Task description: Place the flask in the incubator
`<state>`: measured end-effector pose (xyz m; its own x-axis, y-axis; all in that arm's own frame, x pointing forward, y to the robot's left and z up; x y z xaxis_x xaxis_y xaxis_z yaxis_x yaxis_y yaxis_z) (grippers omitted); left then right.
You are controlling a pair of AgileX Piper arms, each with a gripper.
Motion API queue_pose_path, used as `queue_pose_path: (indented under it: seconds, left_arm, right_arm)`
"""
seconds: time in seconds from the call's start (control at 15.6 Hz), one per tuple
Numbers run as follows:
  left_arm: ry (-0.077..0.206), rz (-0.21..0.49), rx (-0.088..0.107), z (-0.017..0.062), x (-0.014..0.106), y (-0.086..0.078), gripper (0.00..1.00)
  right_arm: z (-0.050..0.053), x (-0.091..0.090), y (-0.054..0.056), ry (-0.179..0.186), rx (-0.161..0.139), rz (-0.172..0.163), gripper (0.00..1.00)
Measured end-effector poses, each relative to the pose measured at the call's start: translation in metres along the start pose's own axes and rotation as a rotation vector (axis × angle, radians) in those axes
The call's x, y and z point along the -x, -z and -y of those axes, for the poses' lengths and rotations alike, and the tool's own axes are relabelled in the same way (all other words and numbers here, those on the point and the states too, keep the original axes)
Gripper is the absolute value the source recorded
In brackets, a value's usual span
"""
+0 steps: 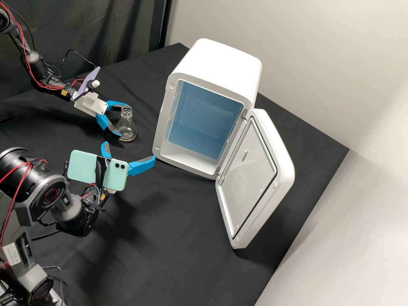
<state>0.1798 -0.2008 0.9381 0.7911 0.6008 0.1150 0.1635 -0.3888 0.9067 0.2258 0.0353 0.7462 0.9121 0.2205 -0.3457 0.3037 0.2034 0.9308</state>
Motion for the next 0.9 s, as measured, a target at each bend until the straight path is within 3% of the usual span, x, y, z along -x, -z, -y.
queue_pose_path:
  seconds: [0.38,0.64,0.9]
  left_arm:
    - [0.005,0.024,-0.008,0.0008,-0.004,-0.007,1.00]
    - [0.000,0.072,-0.036,-0.0033,-0.005,-0.017,1.00]
    - [0.004,0.108,-0.019,-0.0044,-0.004,-0.022,1.00]
  right_arm:
    - [0.000,0.000,0.000,0.000,0.000,0.000,1.00]
    - [0.000,0.000,0.000,0.000,0.000,0.000,1.00]
    - [0.000,0.000,0.001,0.002,0.000,-0.002,1.00]
